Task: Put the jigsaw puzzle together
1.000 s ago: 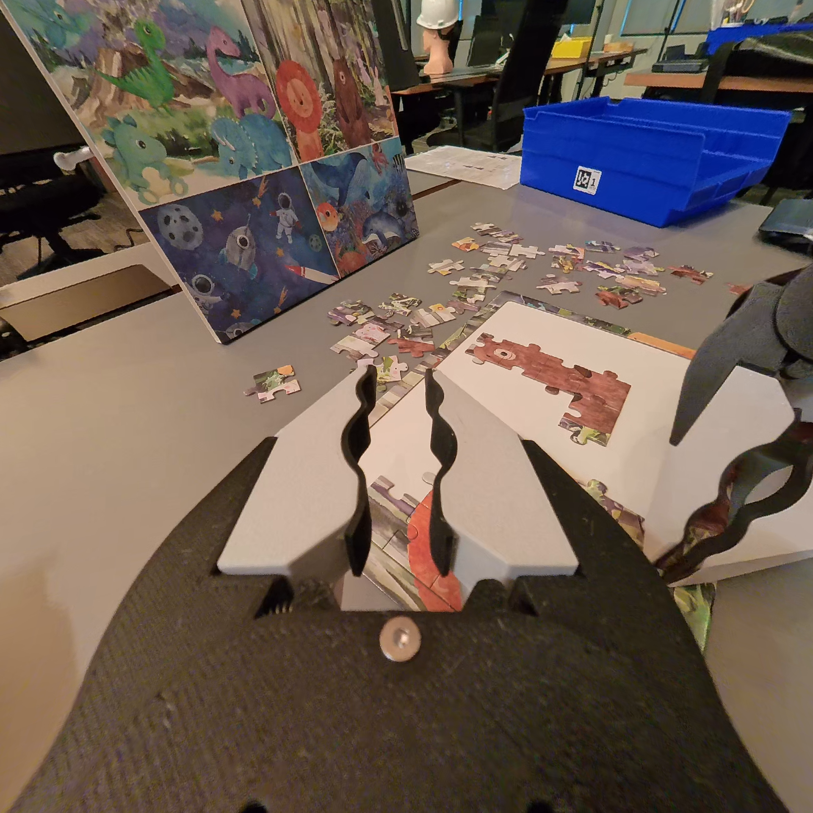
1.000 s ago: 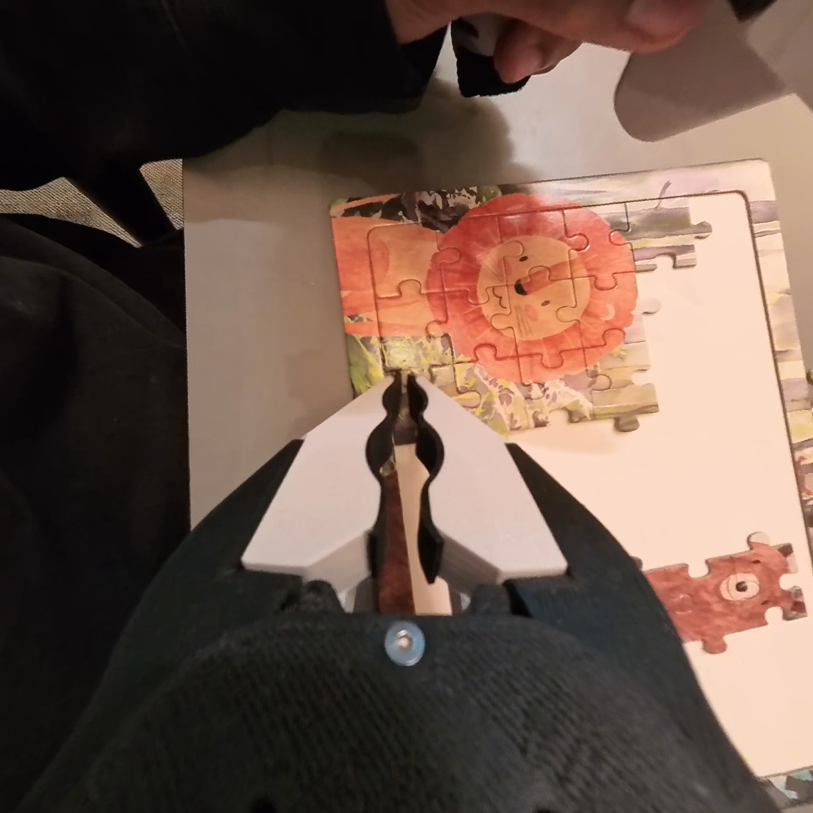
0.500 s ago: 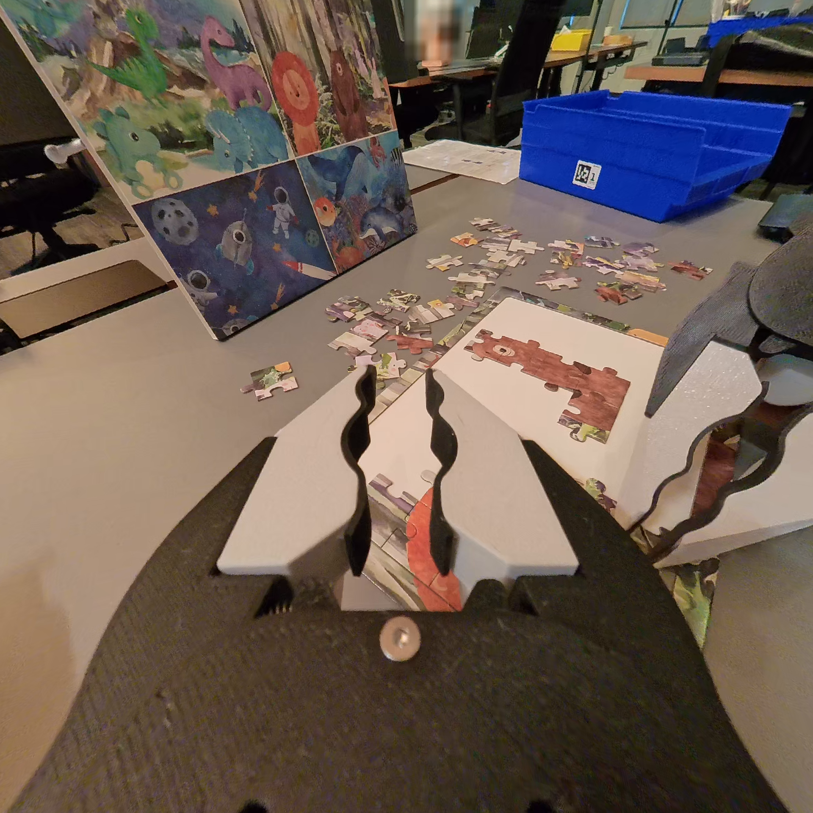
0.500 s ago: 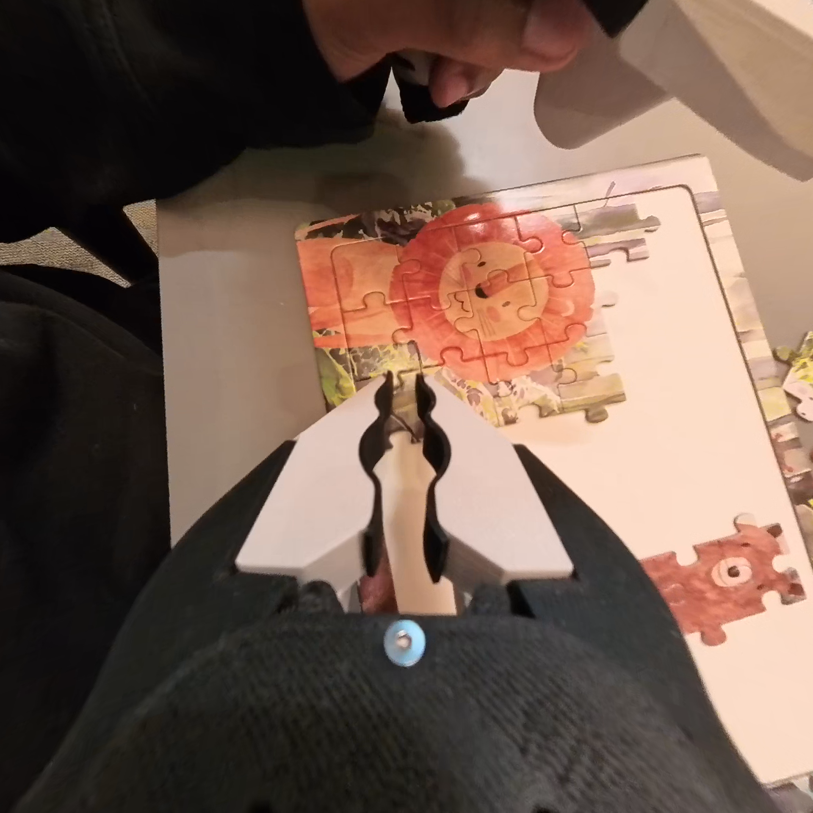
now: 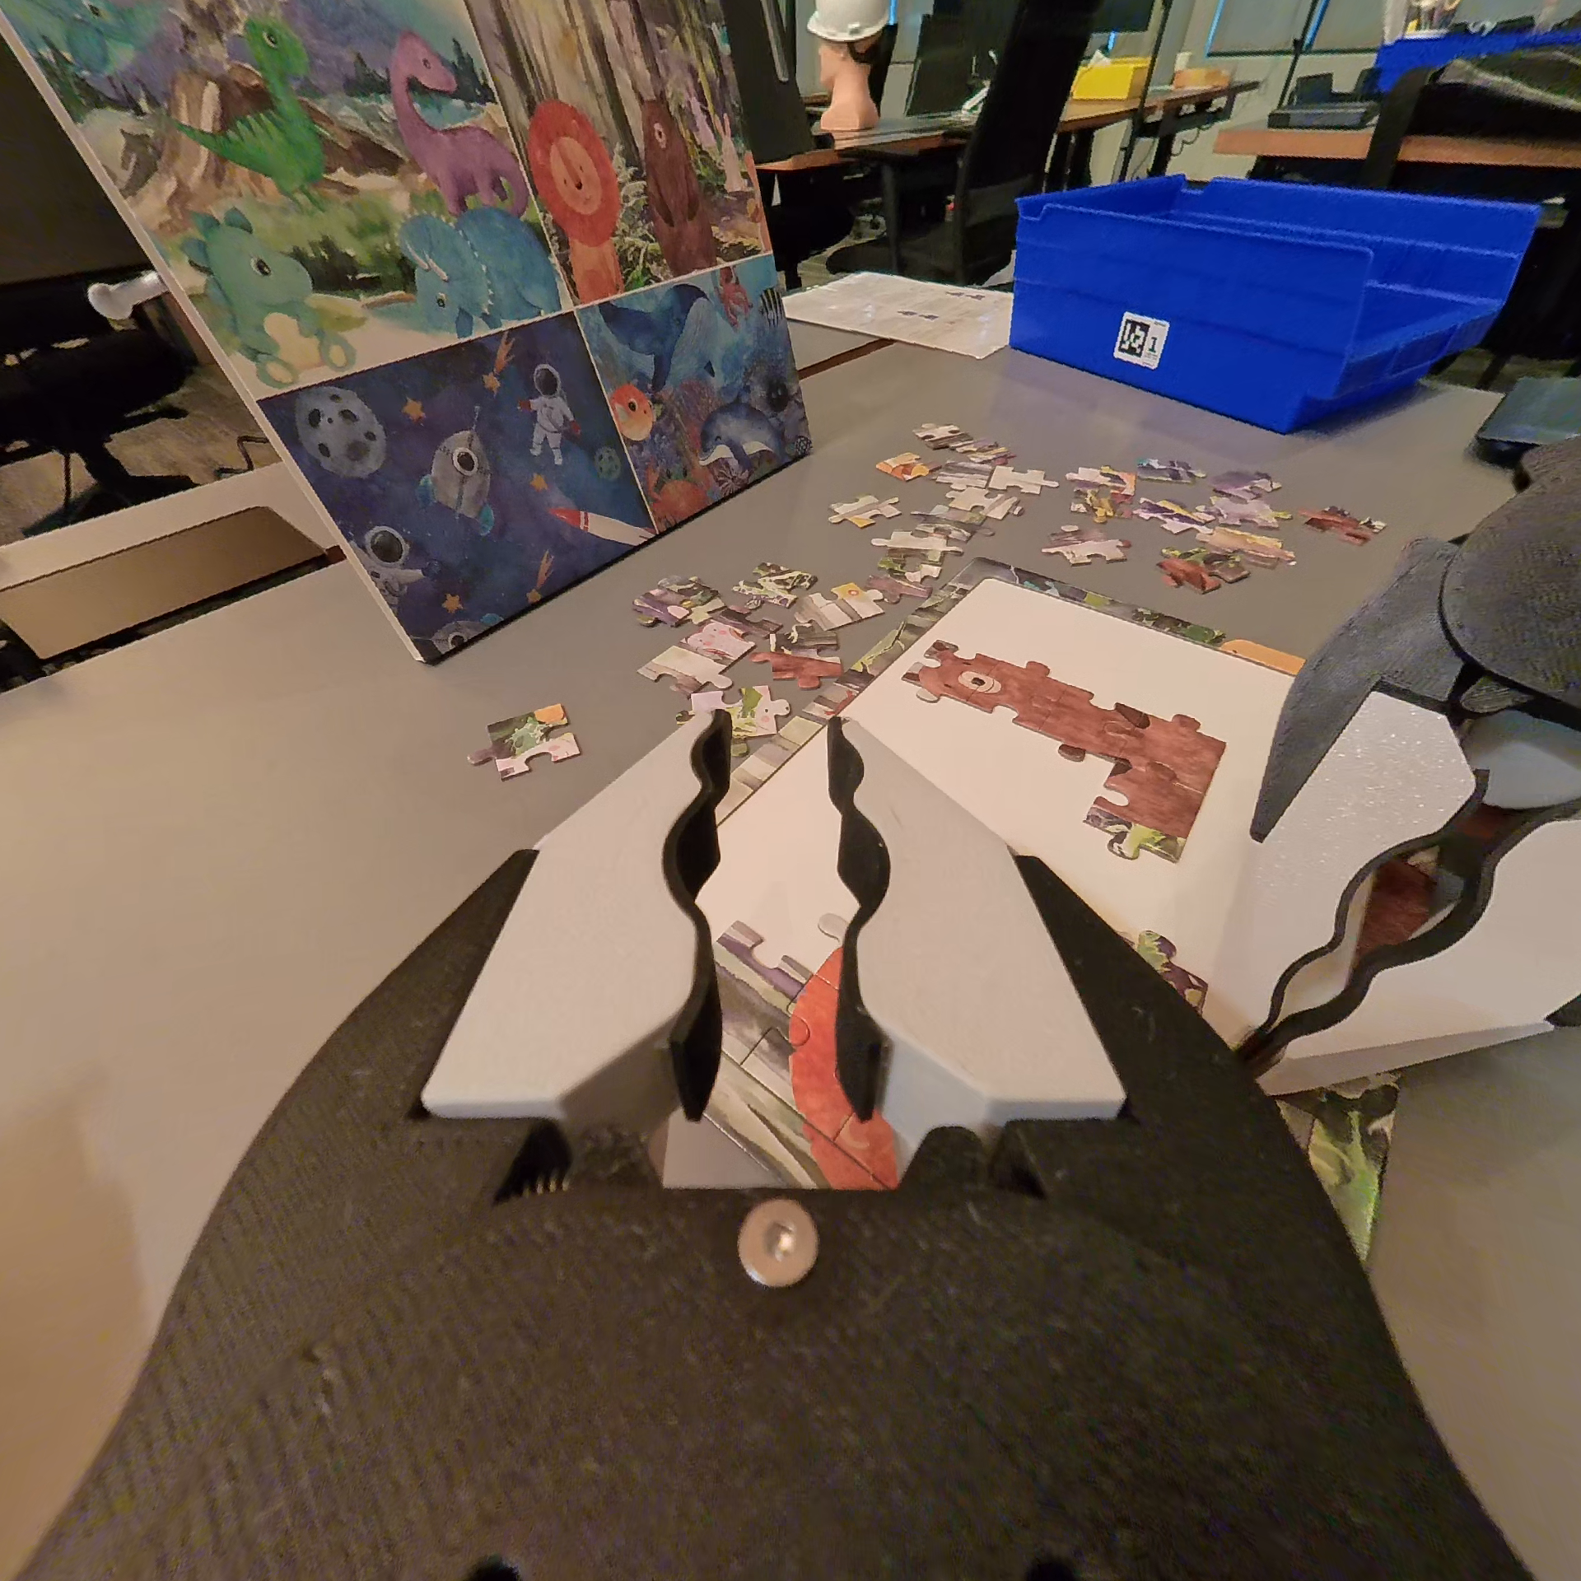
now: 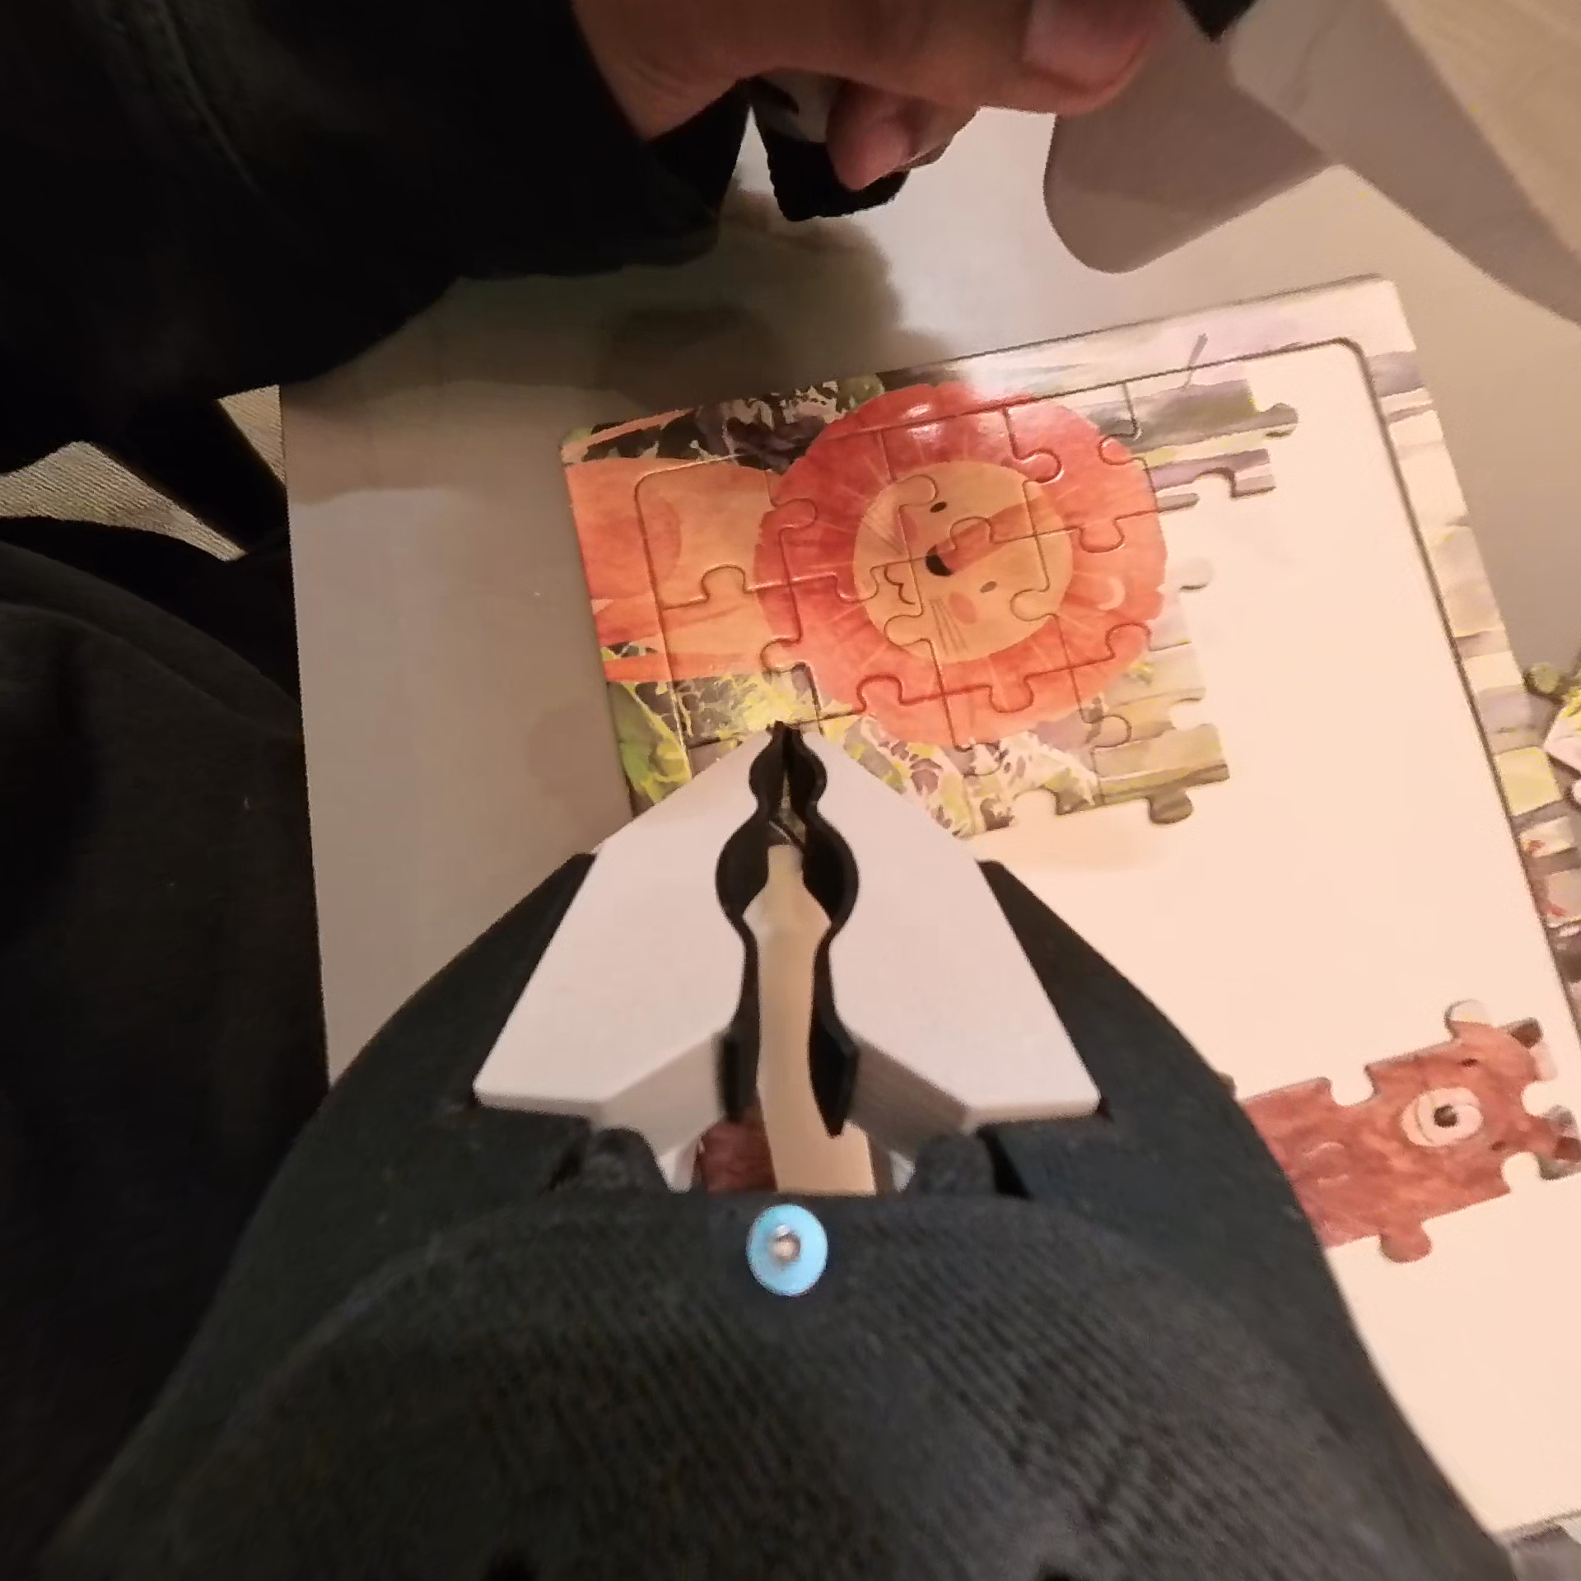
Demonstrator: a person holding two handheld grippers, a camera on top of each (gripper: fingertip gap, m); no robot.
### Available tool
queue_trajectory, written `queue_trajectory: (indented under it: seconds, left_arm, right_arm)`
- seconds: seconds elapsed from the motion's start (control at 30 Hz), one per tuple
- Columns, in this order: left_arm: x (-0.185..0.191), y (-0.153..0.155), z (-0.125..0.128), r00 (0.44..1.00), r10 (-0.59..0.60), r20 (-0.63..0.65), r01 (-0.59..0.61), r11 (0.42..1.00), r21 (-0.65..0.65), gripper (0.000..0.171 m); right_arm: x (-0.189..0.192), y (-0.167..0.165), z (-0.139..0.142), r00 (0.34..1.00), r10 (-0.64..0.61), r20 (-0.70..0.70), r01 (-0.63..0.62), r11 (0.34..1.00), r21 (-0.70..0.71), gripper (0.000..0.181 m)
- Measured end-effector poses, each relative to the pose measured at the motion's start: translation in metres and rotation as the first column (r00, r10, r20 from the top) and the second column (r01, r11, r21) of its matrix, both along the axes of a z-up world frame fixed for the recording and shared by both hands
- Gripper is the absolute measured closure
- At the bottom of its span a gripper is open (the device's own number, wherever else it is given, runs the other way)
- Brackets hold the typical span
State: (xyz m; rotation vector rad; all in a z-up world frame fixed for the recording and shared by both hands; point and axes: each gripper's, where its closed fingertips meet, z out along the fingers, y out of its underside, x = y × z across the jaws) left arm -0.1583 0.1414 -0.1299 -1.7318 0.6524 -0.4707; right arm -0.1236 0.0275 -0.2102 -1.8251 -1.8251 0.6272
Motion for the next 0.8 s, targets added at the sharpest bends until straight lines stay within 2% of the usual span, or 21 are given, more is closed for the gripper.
queue_trajectory:
  seconds: [0.2,0.37,0.5,0.6,0.8]
  left_arm:
    - [0.0,0.0,-0.001,1.0,0.001,-0.003,-0.001,1.0,-0.002,0.151]
    - [0.0,0.0,-0.001,1.0,0.0,-0.003,0.0,1.0,-0.002,0.151]
    - [0.0,0.0,-0.001,1.0,-0.002,-0.001,0.002,1.0,-0.002,0.15]
    - [0.001,0.0,-0.001,1.0,-0.003,-0.003,0.003,1.0,-0.003,0.15]
    - [0.0,0.001,-0.002,1.0,0.0,-0.009,0.0,1.0,-0.005,0.15]
  right_arm:
    - [0.0,0.0,0.0,0.999,-0.046,-0.012,0.045,0.996,-0.072,0.181]
    - [0.003,0.006,0.005,0.999,-0.048,-0.025,0.047,0.998,-0.029,0.18]
    - [0.012,0.014,0.022,0.992,-0.078,-0.095,0.075,0.997,-0.031,0.163]
    - [0.022,0.015,0.017,0.994,-0.082,-0.071,0.081,0.997,-0.013,0.153]
    - [0.02,-0.003,0.0,0.998,-0.032,-0.049,0.031,0.999,-0.012,0.137]
